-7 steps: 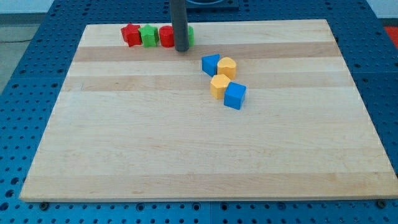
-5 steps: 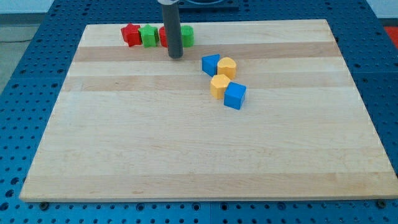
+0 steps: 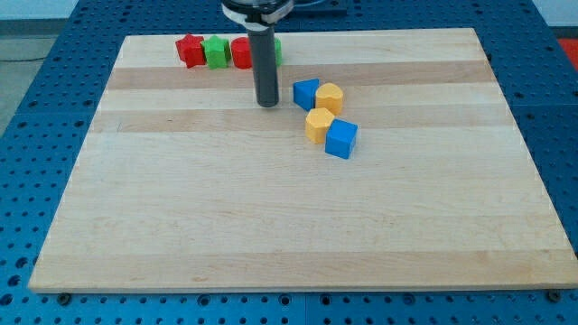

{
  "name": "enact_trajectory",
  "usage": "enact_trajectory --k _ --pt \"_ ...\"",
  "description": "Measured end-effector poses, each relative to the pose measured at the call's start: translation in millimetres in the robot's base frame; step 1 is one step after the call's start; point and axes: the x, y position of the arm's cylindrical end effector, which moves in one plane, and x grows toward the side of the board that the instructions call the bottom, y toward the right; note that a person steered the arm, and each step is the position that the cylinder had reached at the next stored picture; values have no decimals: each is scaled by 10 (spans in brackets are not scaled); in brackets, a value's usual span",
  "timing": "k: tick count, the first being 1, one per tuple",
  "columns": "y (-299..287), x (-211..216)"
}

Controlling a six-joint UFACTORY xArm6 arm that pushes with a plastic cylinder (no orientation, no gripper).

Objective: Move the blue triangle above to the yellow heart

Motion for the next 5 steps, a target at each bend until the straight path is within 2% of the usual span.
enact_trajectory --k 4,5 --pt "1204 0" --pt "1068 55"
